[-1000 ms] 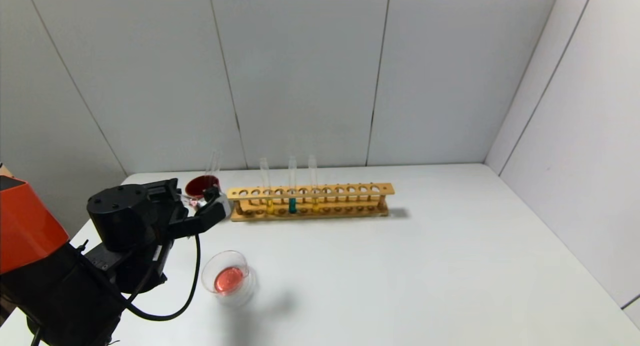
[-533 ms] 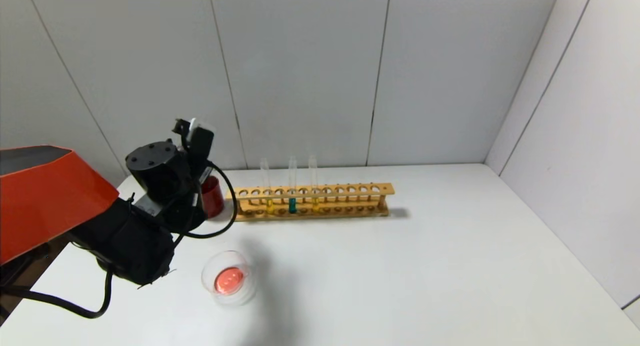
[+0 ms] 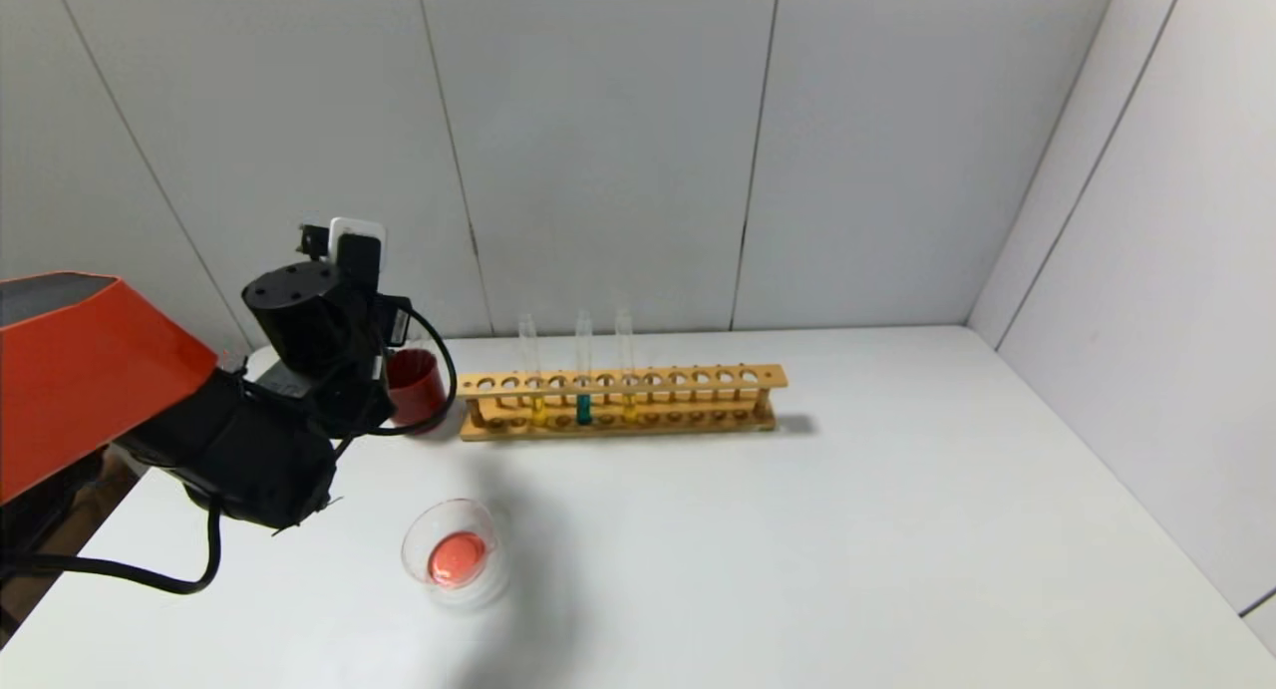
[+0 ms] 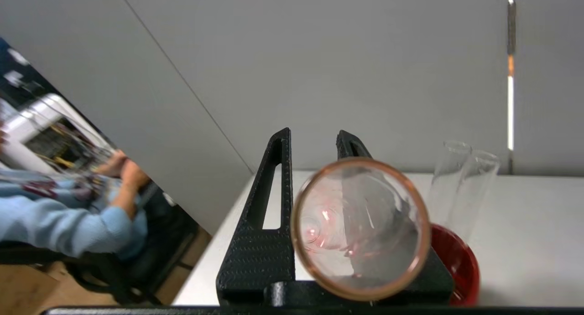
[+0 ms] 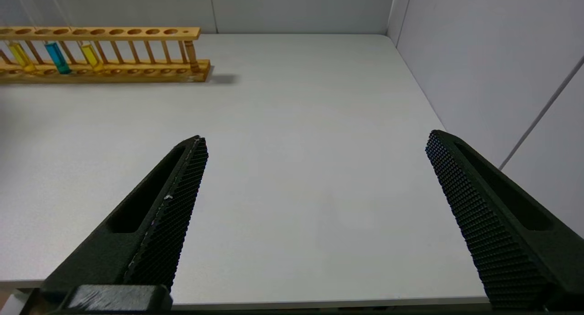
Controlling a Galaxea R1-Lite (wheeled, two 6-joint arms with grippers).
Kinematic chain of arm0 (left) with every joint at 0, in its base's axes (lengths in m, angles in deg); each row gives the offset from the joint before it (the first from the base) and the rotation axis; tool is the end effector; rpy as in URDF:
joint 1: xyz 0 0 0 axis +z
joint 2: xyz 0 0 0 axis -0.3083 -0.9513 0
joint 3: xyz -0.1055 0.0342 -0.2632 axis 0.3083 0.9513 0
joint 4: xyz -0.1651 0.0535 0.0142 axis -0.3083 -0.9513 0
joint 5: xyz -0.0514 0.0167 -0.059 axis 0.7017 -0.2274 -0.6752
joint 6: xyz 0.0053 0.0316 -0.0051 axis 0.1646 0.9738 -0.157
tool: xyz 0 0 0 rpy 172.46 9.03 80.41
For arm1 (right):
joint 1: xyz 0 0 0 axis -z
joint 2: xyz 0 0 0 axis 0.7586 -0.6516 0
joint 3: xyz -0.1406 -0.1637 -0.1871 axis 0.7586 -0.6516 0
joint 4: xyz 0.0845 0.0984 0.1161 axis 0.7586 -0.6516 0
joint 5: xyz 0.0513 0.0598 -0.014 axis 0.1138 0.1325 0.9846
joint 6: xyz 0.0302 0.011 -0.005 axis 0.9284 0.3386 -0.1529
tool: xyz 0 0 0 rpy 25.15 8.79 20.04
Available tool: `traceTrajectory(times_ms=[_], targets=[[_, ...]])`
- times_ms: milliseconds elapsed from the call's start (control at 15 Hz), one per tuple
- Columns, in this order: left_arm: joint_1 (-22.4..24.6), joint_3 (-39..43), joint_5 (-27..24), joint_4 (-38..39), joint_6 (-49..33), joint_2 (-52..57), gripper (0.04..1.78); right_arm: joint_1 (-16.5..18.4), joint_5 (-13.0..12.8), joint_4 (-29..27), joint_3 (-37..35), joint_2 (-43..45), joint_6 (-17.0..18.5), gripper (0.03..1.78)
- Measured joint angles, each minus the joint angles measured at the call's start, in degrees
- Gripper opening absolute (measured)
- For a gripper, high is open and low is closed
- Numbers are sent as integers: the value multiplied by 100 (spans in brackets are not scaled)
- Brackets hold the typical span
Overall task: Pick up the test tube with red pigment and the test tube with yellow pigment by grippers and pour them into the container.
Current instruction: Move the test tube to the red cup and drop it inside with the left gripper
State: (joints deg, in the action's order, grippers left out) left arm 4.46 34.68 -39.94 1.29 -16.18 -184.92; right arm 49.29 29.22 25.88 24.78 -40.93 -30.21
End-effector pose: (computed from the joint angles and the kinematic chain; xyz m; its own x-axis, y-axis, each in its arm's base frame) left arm 0.3567 -0.0652 0.1480 0.9017 0.4135 0.1266 -0.4322 0.8512 0.2978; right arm -0.0162 0.0002 0.0748 1.0000 0.0061 -0.0057 -0.0061 1.0000 -0.0027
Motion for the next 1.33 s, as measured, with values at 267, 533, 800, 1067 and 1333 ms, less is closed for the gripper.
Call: traceTrajectory(times_ms=[267, 533, 800, 1067, 1333], targets=[[294, 206, -664, -1014, -1185, 482, 37, -5, -5, 0, 0, 0, 0, 175], [556, 236, -1251, -1136, -1838, 503, 37, -2, 0, 0, 0, 0, 0, 175], [586, -37, -1736, -1949, -2681, 462, 37, -5, -2, 0, 0, 0, 0, 175], [645, -577, -2376, -3104, -3654, 612, 37, -2, 0, 0, 0, 0, 2, 175], [801, -929, -2469, -3137, -3688, 444, 37, -2, -2, 2, 0, 0, 0, 175]])
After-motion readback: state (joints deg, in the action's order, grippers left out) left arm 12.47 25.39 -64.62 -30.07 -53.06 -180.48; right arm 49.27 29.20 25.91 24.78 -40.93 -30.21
